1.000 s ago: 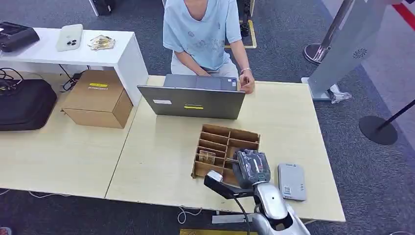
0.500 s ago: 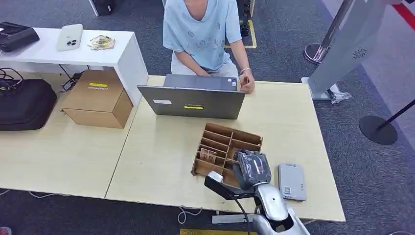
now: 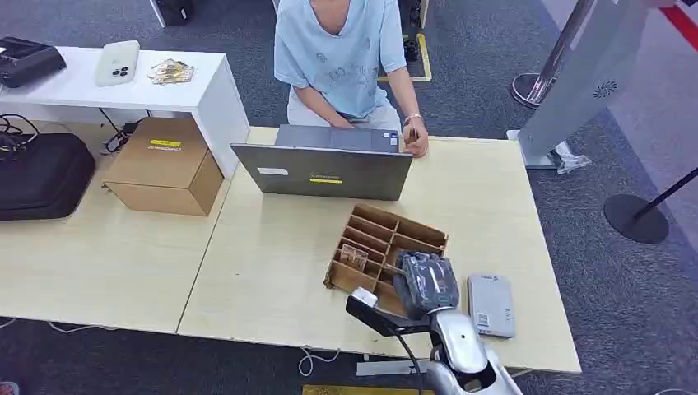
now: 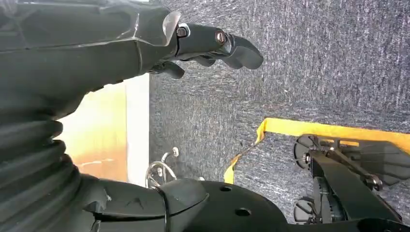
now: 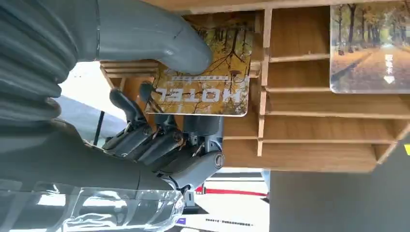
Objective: Pass the card to the sensor for recognition and then transmit it.
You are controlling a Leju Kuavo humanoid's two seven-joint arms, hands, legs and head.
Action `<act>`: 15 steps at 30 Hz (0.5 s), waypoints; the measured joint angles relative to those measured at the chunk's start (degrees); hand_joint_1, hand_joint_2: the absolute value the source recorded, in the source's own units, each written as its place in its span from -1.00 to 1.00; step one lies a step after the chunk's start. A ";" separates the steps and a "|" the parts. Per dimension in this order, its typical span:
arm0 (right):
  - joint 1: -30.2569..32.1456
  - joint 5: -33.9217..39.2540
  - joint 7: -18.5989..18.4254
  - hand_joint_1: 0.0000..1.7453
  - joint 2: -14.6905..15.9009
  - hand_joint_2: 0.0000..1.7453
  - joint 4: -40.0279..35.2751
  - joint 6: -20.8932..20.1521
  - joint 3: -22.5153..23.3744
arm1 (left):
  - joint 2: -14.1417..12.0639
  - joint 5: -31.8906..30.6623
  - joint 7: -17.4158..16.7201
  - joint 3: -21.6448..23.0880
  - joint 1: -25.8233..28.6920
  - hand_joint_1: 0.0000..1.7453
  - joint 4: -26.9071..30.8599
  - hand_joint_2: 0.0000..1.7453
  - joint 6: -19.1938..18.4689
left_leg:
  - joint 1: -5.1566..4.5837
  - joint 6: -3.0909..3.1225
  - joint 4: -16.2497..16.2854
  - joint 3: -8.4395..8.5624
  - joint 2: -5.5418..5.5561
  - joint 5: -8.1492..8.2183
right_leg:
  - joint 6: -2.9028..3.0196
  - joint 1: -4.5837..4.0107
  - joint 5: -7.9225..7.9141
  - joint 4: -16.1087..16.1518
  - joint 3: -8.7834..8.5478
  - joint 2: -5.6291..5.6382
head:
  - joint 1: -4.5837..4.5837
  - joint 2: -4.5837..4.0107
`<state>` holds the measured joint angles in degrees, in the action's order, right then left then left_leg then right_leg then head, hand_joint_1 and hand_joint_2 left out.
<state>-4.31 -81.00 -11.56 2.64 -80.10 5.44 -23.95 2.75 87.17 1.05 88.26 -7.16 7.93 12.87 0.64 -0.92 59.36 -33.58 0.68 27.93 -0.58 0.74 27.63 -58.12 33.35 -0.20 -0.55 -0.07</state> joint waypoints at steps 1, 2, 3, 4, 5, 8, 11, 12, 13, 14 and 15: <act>0.00 -0.02 0.22 0.80 0.00 1.00 -0.24 0.25 0.02 | 0.00 0.00 0.00 0.00 -0.01 -1.00 0.00 1.00 0.00 | 0.00 0.00 0.00 0.00 0.00 0.00 | 0.00 0.00 0.00 0.00 0.00 0.00 | 0.00 0.00; 0.01 -0.06 0.35 0.80 0.00 1.00 -0.46 0.51 0.02 | 0.00 0.02 0.00 0.00 -0.01 -1.00 0.00 1.00 -0.02 | 0.00 0.00 0.00 0.00 0.00 0.00 | 0.00 0.00 0.00 0.00 0.00 0.00 | 0.00 0.00; 0.00 -0.26 0.39 0.78 0.00 1.00 -0.59 0.79 0.02 | 0.00 0.02 0.02 0.00 -0.01 -1.00 0.00 1.00 -0.02 | 0.00 0.00 0.00 0.00 0.00 0.00 | 0.00 0.00 0.00 0.00 0.00 0.00 | 0.00 0.00; 0.01 -0.53 0.44 0.78 0.00 1.00 -0.83 0.97 0.06 | 0.00 0.02 0.04 0.00 -0.01 -1.00 0.00 1.00 -0.02 | 0.00 0.00 0.00 0.00 0.00 0.00 | 0.00 0.00 0.00 0.00 0.00 0.00 | 0.00 0.00; 0.01 -0.85 0.64 0.82 0.00 1.00 -1.05 1.18 0.09 | 0.00 0.07 0.07 0.00 -0.01 -1.00 0.00 1.00 -0.02 | 0.00 0.00 0.00 0.00 -0.01 0.00 | 0.00 0.00 0.00 0.00 0.00 0.01 | 0.00 0.00; 0.05 -1.07 0.90 0.82 0.00 1.00 -1.66 1.64 0.09 | 0.00 0.09 0.09 0.00 -0.02 -1.00 0.00 1.00 -0.02 | 0.00 0.00 0.00 0.01 0.00 0.00 | 0.00 0.00 0.00 0.00 0.00 0.00 | 0.00 0.00; 0.09 -1.07 0.94 0.78 0.00 1.00 -2.01 1.75 0.09 | 0.00 0.11 0.09 0.00 -0.01 -1.00 0.00 1.00 -0.02 | 0.00 0.00 0.00 0.00 0.00 0.00 | 0.00 0.00 0.00 0.00 -0.01 0.00 | 0.00 0.00; 0.10 -1.07 0.94 0.80 0.00 1.00 -2.03 1.75 0.09 | 0.00 0.11 0.09 0.00 -0.01 -1.00 0.00 1.00 -0.02 | 0.00 0.00 0.00 0.00 0.00 0.00 | 0.00 0.00 0.00 0.00 -0.01 0.01 | 0.00 0.00; 0.12 -1.07 0.96 0.82 0.00 1.00 -2.03 1.75 0.09 | 0.00 0.20 0.09 0.00 -0.01 -1.00 0.00 1.00 -0.02 | 0.00 0.00 0.00 0.00 0.00 0.00 | 0.00 0.00 0.00 0.00 0.00 0.01 | 0.00 0.00; 0.13 -1.07 0.96 0.82 0.00 1.00 -2.03 1.75 0.09 | 0.00 0.26 0.09 0.00 -0.01 -1.00 0.00 1.00 -0.02 | 0.00 0.00 0.00 0.00 0.00 0.00 | 0.00 0.00 0.00 0.00 -0.01 0.00 | 0.00 0.00; 0.13 -1.07 1.01 0.82 0.00 1.00 -2.03 1.75 0.09 | 0.00 0.28 0.09 0.00 -0.01 -1.00 0.00 1.00 0.00 | 0.00 0.00 0.00 0.00 0.00 0.00 | 0.00 0.00 0.00 0.00 -0.01 0.00 | 0.00 0.00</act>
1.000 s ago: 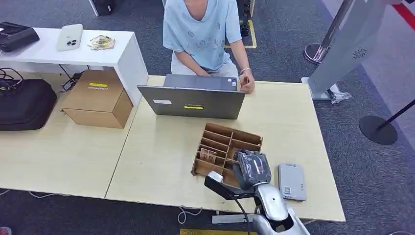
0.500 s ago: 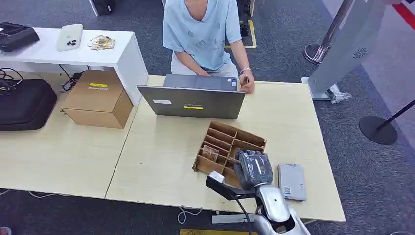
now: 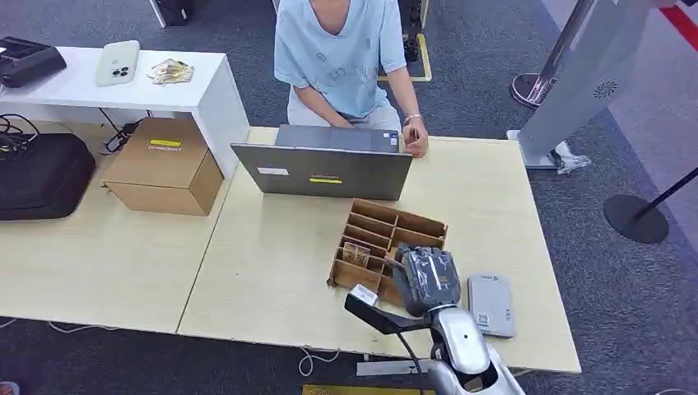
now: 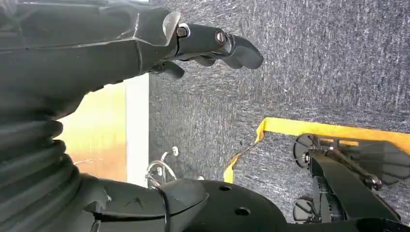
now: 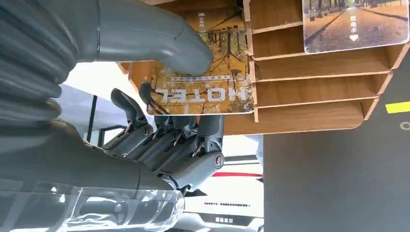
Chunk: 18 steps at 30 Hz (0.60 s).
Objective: Pass the card to the sensor for recognition and then transmit it.
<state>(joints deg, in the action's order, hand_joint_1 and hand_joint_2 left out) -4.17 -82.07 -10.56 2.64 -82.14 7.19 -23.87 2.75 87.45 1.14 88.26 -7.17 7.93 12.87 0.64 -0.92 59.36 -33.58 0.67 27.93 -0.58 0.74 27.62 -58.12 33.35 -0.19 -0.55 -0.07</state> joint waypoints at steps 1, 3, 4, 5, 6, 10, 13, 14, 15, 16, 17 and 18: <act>0.00 -0.07 0.04 0.82 0.00 1.00 0.00 0.00 0.00 | 0.00 0.04 0.00 0.00 0.00 -1.00 0.00 1.00 0.00 | 0.00 0.00 0.00 0.00 0.00 0.00 | 0.00 0.00 0.00 0.00 0.00 0.00 | 0.00 0.00; -0.01 -0.15 0.20 0.84 0.00 1.00 0.02 0.00 0.00 | 0.00 0.15 0.00 0.00 0.00 -1.00 0.00 1.00 0.00 | 0.00 0.00 0.00 0.00 0.00 0.00 | 0.00 0.00 0.00 0.00 0.00 0.00 | 0.00 0.00; -0.01 -0.17 0.26 0.84 0.00 1.00 0.02 0.00 0.00 | 0.00 0.15 0.04 0.00 0.00 -1.00 0.00 1.00 0.02 | 0.00 0.00 0.00 0.00 0.00 0.00 | 0.00 0.00 0.00 0.00 0.00 0.00 | 0.00 0.00; -0.02 -0.17 0.37 0.86 -0.02 1.00 0.04 0.00 0.00 | 0.00 0.15 0.07 0.00 0.00 -1.00 0.00 1.00 0.04 | 0.00 0.00 0.00 0.00 0.00 0.00 | 0.00 0.00 0.00 0.00 0.00 0.00 | 0.00 0.00; -0.03 -0.20 0.37 0.86 -0.02 1.00 0.04 0.00 0.00 | 0.00 0.15 0.07 0.00 0.00 -1.00 0.00 1.00 0.07 | 0.00 0.00 0.00 0.00 0.00 0.00 | 0.00 0.00 0.00 0.00 0.00 0.00 | 0.00 0.00; -0.04 -0.35 0.61 0.92 -0.02 1.00 0.04 0.22 0.00 | 0.00 0.33 0.09 0.00 0.00 -1.00 0.00 1.00 0.13 | 0.00 0.00 0.00 0.00 0.00 0.00 | 0.00 0.00 0.00 0.00 0.00 0.00 | 0.00 0.00; -0.04 -0.44 0.87 0.94 -0.04 1.00 0.04 0.79 0.00 | 0.02 0.33 0.13 0.00 0.00 -1.00 0.00 1.00 0.18 | 0.00 0.00 0.00 0.00 0.00 0.00 | 0.00 0.00 0.00 0.00 0.00 0.00 | 0.00 0.00; -0.04 -0.57 0.87 0.94 -0.09 1.00 0.02 0.90 0.00 | 0.02 0.33 0.15 0.00 0.00 -1.00 0.00 1.00 0.18 | 0.00 0.00 0.00 0.00 0.00 0.00 | 0.00 0.00 0.00 0.00 0.00 0.00 | 0.00 0.00; -0.01 -0.79 0.90 0.98 -0.09 1.00 -0.07 1.07 0.00 | 0.02 0.39 0.17 0.00 0.00 -1.00 0.00 1.00 0.18 | 0.00 0.00 0.00 0.00 0.00 0.00 | 0.00 0.00 0.00 0.00 0.00 0.00 | 0.00 0.00; 0.04 -0.83 0.94 0.96 -0.09 1.00 -0.33 1.25 0.00 | 0.02 0.44 0.17 0.00 0.01 -1.00 0.00 1.00 0.20 | 0.00 0.00 0.00 0.00 0.00 0.00 | 0.00 0.00 0.00 0.00 0.00 0.00 | 0.00 0.00; 0.05 -0.85 0.98 1.00 -0.09 1.00 -0.63 1.47 0.00 | 0.02 0.48 0.24 0.00 0.01 -1.00 0.00 1.00 0.20 | 0.00 0.00 0.00 0.00 0.00 0.00 | 0.00 0.00 0.00 0.00 0.00 0.00 | 0.00 0.00; 0.05 -0.92 1.01 1.00 -0.09 1.00 -0.88 1.64 0.00 | 0.02 0.50 0.24 0.00 0.00 -1.00 0.00 1.00 0.24 | 0.00 0.00 0.00 0.00 0.00 0.00 | 0.00 0.00 0.00 0.00 0.00 0.00 | 0.00 0.00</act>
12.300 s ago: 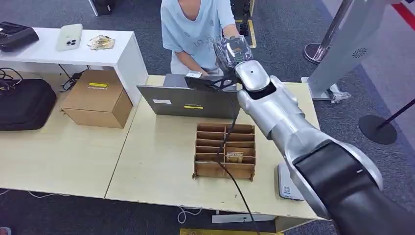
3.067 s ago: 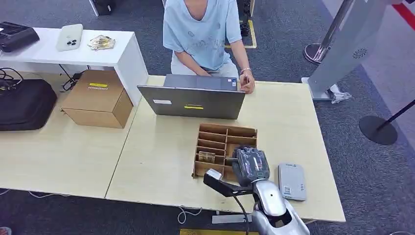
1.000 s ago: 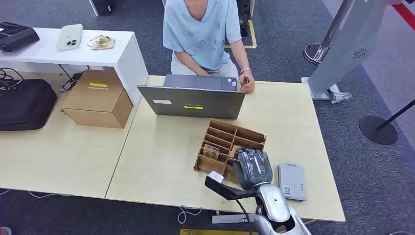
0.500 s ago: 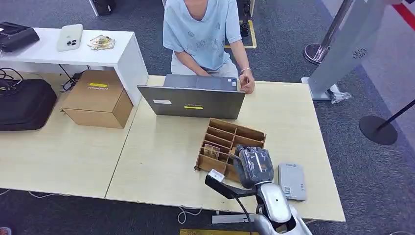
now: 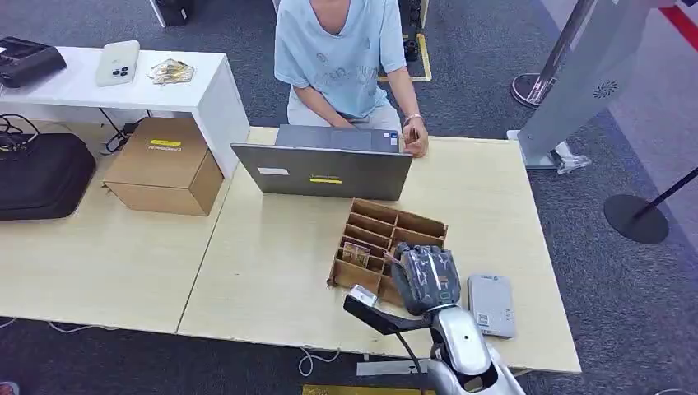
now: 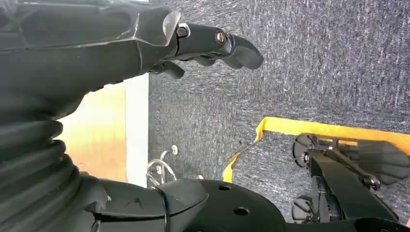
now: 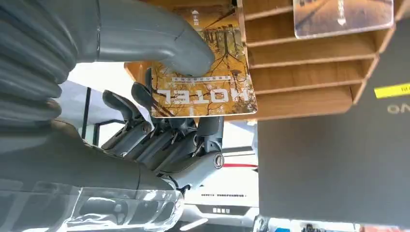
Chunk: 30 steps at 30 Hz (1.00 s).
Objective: Pass the card to the sensor for recognition and then transmit it.
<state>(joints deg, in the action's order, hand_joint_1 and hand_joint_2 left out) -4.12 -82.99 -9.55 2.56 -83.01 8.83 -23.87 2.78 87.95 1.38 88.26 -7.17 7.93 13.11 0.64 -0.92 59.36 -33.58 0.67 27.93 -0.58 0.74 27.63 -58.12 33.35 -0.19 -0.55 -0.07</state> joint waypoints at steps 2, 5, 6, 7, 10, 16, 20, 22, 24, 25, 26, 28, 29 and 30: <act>0.12 -0.30 0.15 1.00 0.00 1.00 -0.76 0.89 0.00 | 0.02 0.02 0.02 0.00 0.00 -1.00 0.00 1.00 0.09 | 0.00 0.00 0.00 0.00 0.00 0.00 | 0.00 0.00 0.00 0.00 0.00 0.00 | 0.00 0.00; 0.15 -1.11 0.77 1.00 0.00 1.00 -2.08 2.78 0.00 | 0.02 0.18 0.22 0.00 0.00 -1.00 0.00 1.00 0.09 | 0.00 0.00 0.00 0.00 0.00 0.00 | 0.00 0.00 0.00 0.00 0.00 0.00 | 0.00 0.00; 0.18 -1.16 0.92 1.00 0.00 1.00 -2.55 3.32 0.00 | 0.04 0.22 0.33 0.00 0.00 -1.00 0.00 1.00 0.11 | 0.00 0.00 0.00 0.00 0.00 0.00 | 0.00 0.00 0.00 0.00 0.00 0.00 | 0.00 0.00; 0.17 -1.31 1.18 1.00 0.00 1.00 -2.97 3.89 0.00 | 0.04 0.33 0.37 0.00 0.01 -1.00 0.00 1.00 0.11 | 0.00 0.00 0.00 0.00 0.00 0.00 | 0.00 0.00 0.00 0.00 0.00 0.00 | 0.00 0.00; 0.12 -1.81 2.55 1.00 -0.04 1.00 -4.24 6.81 0.00 | 0.07 0.70 0.39 0.00 0.00 -1.00 0.00 1.00 0.15 | 0.00 0.00 0.00 0.00 0.00 0.00 | 0.00 0.00 0.00 0.00 0.00 0.00 | 0.00 0.00; -0.08 -0.50 5.25 1.00 -0.04 1.00 -6.29 13.22 0.00 | 0.07 0.85 0.63 0.00 -0.01 -1.00 0.00 1.00 0.20 | 0.00 0.00 0.00 0.00 0.00 0.00 | 0.00 0.00 0.00 0.00 0.00 0.00 | 0.00 0.00; -0.08 0.07 6.25 1.00 -0.04 1.00 -7.01 14.90 0.00 | 0.07 0.83 0.68 0.00 0.00 -1.00 0.00 1.00 0.22 | 0.00 0.00 0.00 0.00 0.00 0.00 | 0.00 0.00 0.00 0.00 0.00 0.00 | 0.00 0.00; -0.07 0.02 7.15 1.00 -0.04 1.00 -7.30 16.55 0.00 | 0.07 0.79 0.70 0.00 -0.01 -1.00 0.00 1.00 0.28 | 0.00 0.00 0.00 0.00 0.00 0.00 | 0.00 0.00 0.00 0.00 0.00 0.00 | 0.00 0.00; -0.08 0.00 8.20 1.00 -0.04 1.00 -7.61 18.65 0.00 | 0.09 0.66 0.70 0.00 -0.01 -1.00 0.00 1.00 0.33 | 0.00 0.00 0.00 0.00 0.00 0.00 | 0.00 0.00 0.00 0.00 0.00 0.00 | 0.00 0.00; -0.09 -0.02 8.70 1.00 -0.04 1.00 -7.80 19.58 0.00 | 0.07 0.66 0.72 0.00 -0.01 -1.00 0.00 1.00 0.37 | 0.00 0.00 0.00 0.00 0.00 0.00 | 0.00 0.00 0.00 0.00 0.00 0.00 | 0.00 0.00; -0.11 -0.13 9.23 1.00 -0.04 1.00 -7.98 20.44 0.00 | 0.07 0.61 0.74 0.00 -0.01 -1.00 0.00 1.00 0.44 | 0.00 0.00 0.00 0.00 0.00 0.00 | 0.00 0.00 0.00 0.00 0.00 0.00 | 0.00 0.00; -0.35 -0.48 10.16 1.00 -0.04 1.00 -8.30 22.53 -0.02 | 0.09 0.42 0.74 0.00 -0.02 -1.00 0.00 1.00 0.57 | 0.00 0.00 0.00 0.00 0.00 0.00 | 0.00 0.00 0.00 0.00 0.00 0.00 | 0.00 0.00; -0.63 -1.00 10.44 1.00 -0.04 1.00 -8.39 23.40 -0.02 | 0.09 0.20 0.74 0.00 -0.02 -1.00 0.00 1.00 0.63 | 0.00 0.00 0.00 0.00 0.00 0.00 | 0.00 0.00 0.00 0.00 0.00 0.00 | 0.00 0.00; -0.94 -1.14 10.75 1.00 -0.04 1.00 -8.46 23.98 -0.02 | 0.09 0.09 0.74 0.00 -0.02 -1.00 0.00 1.00 0.66 | 0.00 0.00 0.00 0.00 -0.01 0.00 | 0.00 0.00 0.00 0.00 0.00 0.01 | 0.00 0.00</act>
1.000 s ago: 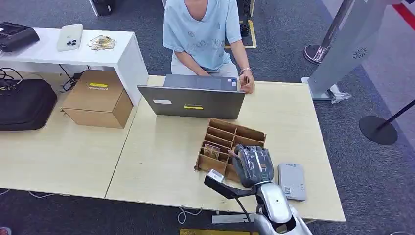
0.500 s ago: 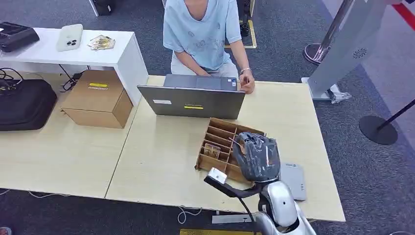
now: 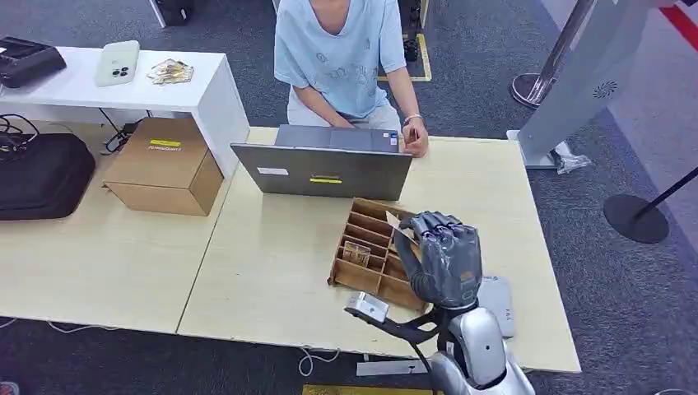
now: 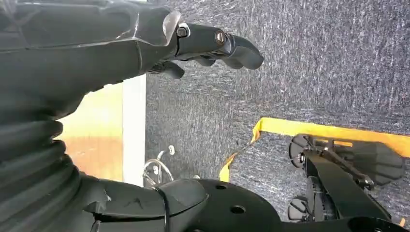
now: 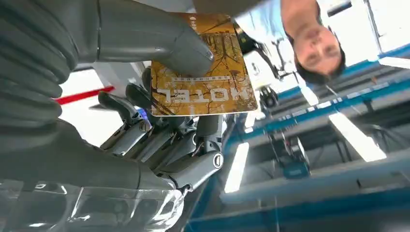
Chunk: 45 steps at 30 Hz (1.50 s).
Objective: Pass the card to the sensor for recognition and then transmit it.
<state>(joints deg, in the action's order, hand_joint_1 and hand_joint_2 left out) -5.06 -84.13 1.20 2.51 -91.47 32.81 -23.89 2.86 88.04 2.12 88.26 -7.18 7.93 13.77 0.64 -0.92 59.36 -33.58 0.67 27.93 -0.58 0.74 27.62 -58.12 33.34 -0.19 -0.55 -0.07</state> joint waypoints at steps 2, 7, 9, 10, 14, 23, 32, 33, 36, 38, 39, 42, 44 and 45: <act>-0.73 -0.50 0.37 1.00 0.00 1.00 0.00 0.81 -0.04 | 0.07 -0.13 0.00 0.00 0.00 -1.00 0.00 1.00 0.04 | 0.00 0.00 0.00 0.00 0.00 0.00 | 0.00 0.00 0.00 0.00 0.00 0.00 | 0.00 0.00; -4.21 -1.77 1.98 1.00 0.00 1.00 0.83 1.18 -0.68 | 0.20 -0.13 0.20 0.00 -0.01 -1.00 0.00 1.00 0.11 | 0.00 -0.02 0.00 0.00 0.00 -0.02 | 0.01 0.00 -0.02 -0.02 -0.02 0.01 | 0.00 0.00; -6.39 -1.86 2.89 1.00 0.00 1.00 2.04 1.16 -1.40 | 0.20 -0.22 0.28 0.00 -0.03 -1.00 0.00 1.00 0.11 | 0.00 -0.03 0.00 0.01 -0.01 -0.04 | 0.02 0.00 -0.03 -0.02 -0.01 0.01 | 0.00 0.00; -7.50 -1.84 3.25 1.00 0.00 1.00 2.75 1.16 -1.77 | 0.20 -0.26 0.28 0.00 -0.05 -1.00 0.00 1.00 0.11 | 0.00 -0.02 0.00 0.02 0.00 -0.05 | 0.02 0.00 -0.03 -0.02 -0.02 0.01 | 0.00 0.00; -12.03 -1.66 4.44 1.00 -0.02 1.00 6.04 0.76 -3.17 | 0.17 -0.17 0.31 0.00 -0.05 -1.00 0.00 1.00 0.09 | 0.00 -0.04 0.00 0.01 0.00 -0.07 | 0.03 0.00 -0.04 -0.04 -0.03 0.01 | 0.00 0.00; -25.64 -1.51 5.66 1.00 -2.84 1.00 17.03 -1.10 -5.07 | -0.02 -0.48 0.28 0.00 -0.17 -1.00 0.00 1.00 -0.42 | 0.01 -0.11 0.00 0.02 0.00 -0.17 | 0.12 0.00 -0.12 -0.11 -0.01 0.02 | 0.02 0.00; -39.41 -1.05 5.99 1.00 -5.71 1.00 31.81 -6.50 -5.81 | -0.28 -1.84 0.92 0.00 -0.25 -1.00 0.00 1.00 -1.01 | 0.01 -0.10 0.01 0.03 -0.01 -0.20 | 0.11 0.00 -0.17 -0.14 0.00 0.06 | 0.02 0.00; -40.76 -1.29 5.66 1.00 -5.97 1.00 33.56 -7.22 -5.90 | -0.33 -2.12 0.92 0.00 -0.28 -1.00 0.00 1.00 -1.05 | 0.01 -0.10 0.01 0.04 0.00 -0.21 | 0.11 0.00 -0.17 -0.13 -0.01 0.05 | 0.00 0.00; -44.62 -1.44 5.05 1.00 -7.13 1.00 39.66 -9.01 -6.12 | -0.37 -2.62 0.90 0.00 -0.27 -1.00 0.00 1.00 -1.05 | 0.01 -0.10 0.01 0.03 0.00 -0.21 | 0.11 0.00 -0.17 -0.14 -0.01 0.04 | 0.02 0.00; -47.09 -1.86 4.76 1.00 -7.89 1.00 44.29 -10.35 -6.34 | -0.42 -3.15 0.87 0.00 -0.28 -1.00 0.00 1.00 -1.07 | 0.01 -0.10 0.01 0.03 0.01 -0.21 | 0.10 0.00 -0.17 -0.14 0.00 0.04 | 0.04 0.00; -48.02 -1.84 4.61 1.00 -8.24 1.00 46.00 -11.27 -6.40 | -0.42 -3.28 0.83 0.00 -0.27 -1.00 0.00 1.00 -1.07 | 0.01 -0.10 0.01 0.03 0.01 -0.21 | 0.10 0.00 -0.17 -0.14 0.00 0.04 | 0.00 0.00; -50.95 -0.96 4.59 1.00 -9.53 1.00 51.70 -14.69 -6.51 | -0.48 -4.08 0.33 0.00 -0.30 -1.00 0.00 1.00 -1.09 | 0.01 -0.10 0.02 0.03 0.01 -0.20 | 0.10 0.00 -0.16 -0.14 0.00 0.04 | 0.02 0.00; -52.60 -0.50 4.41 1.00 -10.36 1.00 55.42 -16.31 -6.54 | -0.52 -4.50 -0.07 0.00 -0.32 -1.00 0.00 1.00 -1.07 | 0.01 -0.10 0.02 0.03 0.00 -0.20 | 0.10 0.00 -0.17 -0.14 0.00 0.04 | 0.02 0.00; -53.26 -0.48 4.24 1.00 -10.69 1.00 56.86 -17.12 -6.56 | -0.55 -4.61 -0.18 0.00 -0.35 -1.00 0.00 1.00 -1.05 | 0.01 -0.10 0.02 0.03 0.01 -0.21 | 0.10 0.00 -0.17 -0.14 0.00 0.04 | 0.00 0.00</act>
<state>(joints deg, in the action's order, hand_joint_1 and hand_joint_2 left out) -58.32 -84.61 5.44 -8.18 -34.61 15.69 -30.45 2.32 83.43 1.94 88.26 -7.53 7.93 12.72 0.65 -1.02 59.37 -33.55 0.67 27.72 -0.47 0.74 27.46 -58.25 33.35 -0.15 -0.55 -0.07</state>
